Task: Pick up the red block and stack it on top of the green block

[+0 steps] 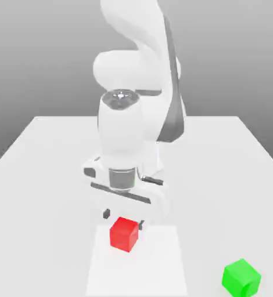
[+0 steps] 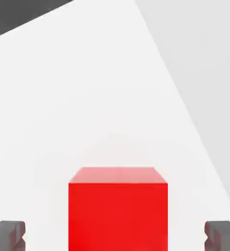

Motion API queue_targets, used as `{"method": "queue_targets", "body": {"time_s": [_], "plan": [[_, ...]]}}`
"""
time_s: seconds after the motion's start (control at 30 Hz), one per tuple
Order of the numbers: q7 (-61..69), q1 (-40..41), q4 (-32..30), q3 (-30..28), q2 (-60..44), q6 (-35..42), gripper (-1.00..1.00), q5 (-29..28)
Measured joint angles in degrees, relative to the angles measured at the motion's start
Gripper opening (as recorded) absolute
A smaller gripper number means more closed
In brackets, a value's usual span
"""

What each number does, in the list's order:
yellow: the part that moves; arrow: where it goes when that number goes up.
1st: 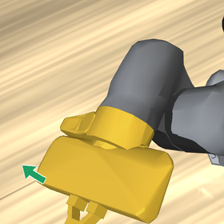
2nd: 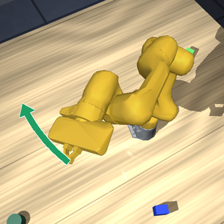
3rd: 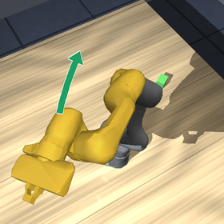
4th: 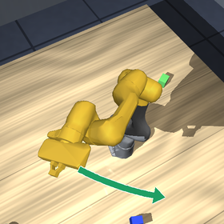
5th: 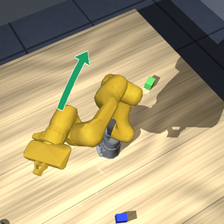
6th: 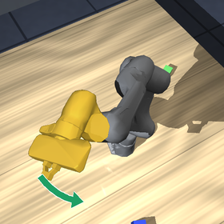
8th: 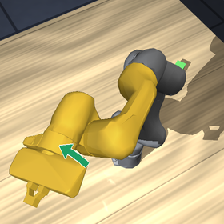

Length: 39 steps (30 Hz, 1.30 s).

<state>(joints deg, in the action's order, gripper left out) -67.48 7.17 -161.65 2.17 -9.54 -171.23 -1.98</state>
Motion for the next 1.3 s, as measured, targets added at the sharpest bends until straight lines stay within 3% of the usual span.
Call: {"method": "queue_targets", "body": {"time_s": [0.03, 0.27, 0.5, 0.97, 1.1, 1.13, 1.3], "plan": [[-0.25, -0.44, 0.25, -0.53, -1.91, -1.64, -1.00, -0.35], [-0.50, -0.45, 0.30, -0.58, -2.32, -2.03, -1.00, -0.64], [1.49, -0.20, -1.41, 0.40, 10.43, 9.00, -1.00, 2.08], [-2.06, -14.48, 25.55, 12.32, -1.71, 24.39, -1.00, -3.06], [-4.62, -16.96, 27.85, 11.05, -8.96, 19.60, -1.00, -6.69], [-5.25, -17.48, 28.01, 10.45, -10.66, 18.09, 1.00, -7.54], [-5.25, -17.48, 28.01, 10.45, -10.66, 18.09, 1.00, -7.54]]}}
